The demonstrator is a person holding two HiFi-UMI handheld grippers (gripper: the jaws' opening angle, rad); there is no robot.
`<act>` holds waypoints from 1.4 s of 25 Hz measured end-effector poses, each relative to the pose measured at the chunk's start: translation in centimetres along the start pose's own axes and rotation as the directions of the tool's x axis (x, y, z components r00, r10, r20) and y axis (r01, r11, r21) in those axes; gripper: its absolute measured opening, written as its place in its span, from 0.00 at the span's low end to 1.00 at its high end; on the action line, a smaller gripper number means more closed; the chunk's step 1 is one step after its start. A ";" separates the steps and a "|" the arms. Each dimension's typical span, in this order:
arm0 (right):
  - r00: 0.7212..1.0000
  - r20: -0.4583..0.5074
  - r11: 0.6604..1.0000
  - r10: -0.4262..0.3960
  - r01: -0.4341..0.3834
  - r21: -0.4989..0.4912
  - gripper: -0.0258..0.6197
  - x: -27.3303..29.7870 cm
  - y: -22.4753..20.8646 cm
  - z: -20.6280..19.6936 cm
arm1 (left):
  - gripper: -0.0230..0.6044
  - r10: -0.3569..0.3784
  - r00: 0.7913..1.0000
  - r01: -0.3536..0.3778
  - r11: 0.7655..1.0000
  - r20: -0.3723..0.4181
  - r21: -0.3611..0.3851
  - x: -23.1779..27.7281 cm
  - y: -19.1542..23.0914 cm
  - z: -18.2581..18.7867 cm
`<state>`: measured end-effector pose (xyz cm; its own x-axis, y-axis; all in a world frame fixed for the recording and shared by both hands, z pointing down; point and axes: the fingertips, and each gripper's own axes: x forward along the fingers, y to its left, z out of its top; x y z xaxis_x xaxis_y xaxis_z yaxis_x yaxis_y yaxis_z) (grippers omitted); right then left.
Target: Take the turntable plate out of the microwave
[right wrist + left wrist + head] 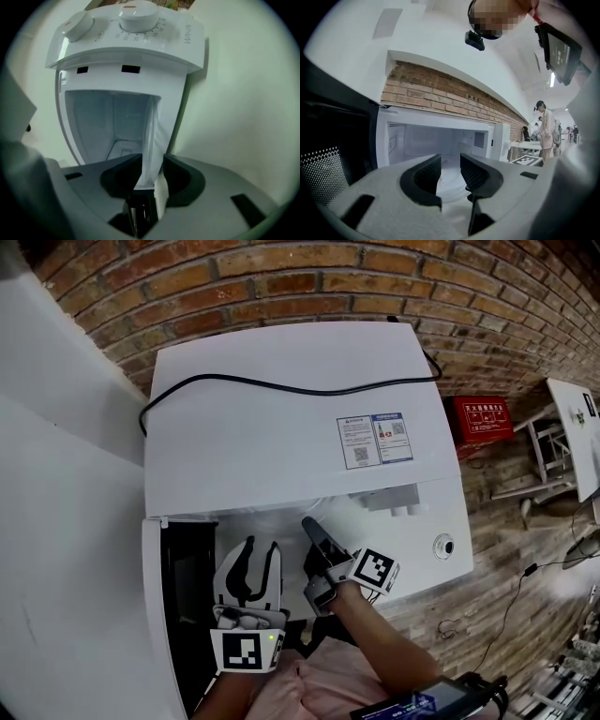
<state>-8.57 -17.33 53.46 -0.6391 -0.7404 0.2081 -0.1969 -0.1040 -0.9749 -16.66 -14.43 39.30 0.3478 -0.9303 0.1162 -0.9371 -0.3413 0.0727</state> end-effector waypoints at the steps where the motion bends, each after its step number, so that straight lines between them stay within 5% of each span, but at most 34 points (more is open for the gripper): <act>1: 1.000 0.005 1.000 -0.013 0.013 0.014 0.28 0.0 -0.5 0.1 | 0.25 0.001 1.000 -0.001 1.000 0.000 0.001 0.0 0.0 0.1; 9: 1.000 0.005 0.998 0.025 -0.025 0.057 0.32 2.7 -0.6 1.3 | 0.25 0.011 1.000 -0.011 1.000 -0.010 -0.004 -0.2 0.0 -0.6; 16: 0.999 -0.004 0.999 0.040 -0.040 -0.015 0.12 2.0 0.1 1.2 | 0.25 0.013 1.000 -0.013 1.000 -0.008 0.011 0.0 0.3 -0.3; 20: 0.997 -0.003 0.997 0.074 -0.074 -0.025 0.12 1.0 0.2 0.6 | 0.25 0.004 1.000 -0.004 1.000 0.004 0.017 0.3 0.1 0.2; 29: 0.995 -0.008 0.995 0.096 -0.096 -0.040 0.13 -1.0 -0.2 -0.6 | 0.25 0.003 1.000 -0.003 1.000 -0.001 0.012 0.1 0.2 -0.1; 35: 0.988 -0.009 0.986 0.151 -0.152 -0.068 0.27 1.2 0.0 0.4 | 0.25 0.017 1.000 -0.017 1.000 -0.006 0.016 -0.1 0.4 -0.2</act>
<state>-9.05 -18.46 53.70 -0.6685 -0.7414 0.0589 -0.1477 0.0547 -0.9875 -17.10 -14.48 39.54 0.3320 -0.9351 0.1236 -0.9432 -0.3276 0.0547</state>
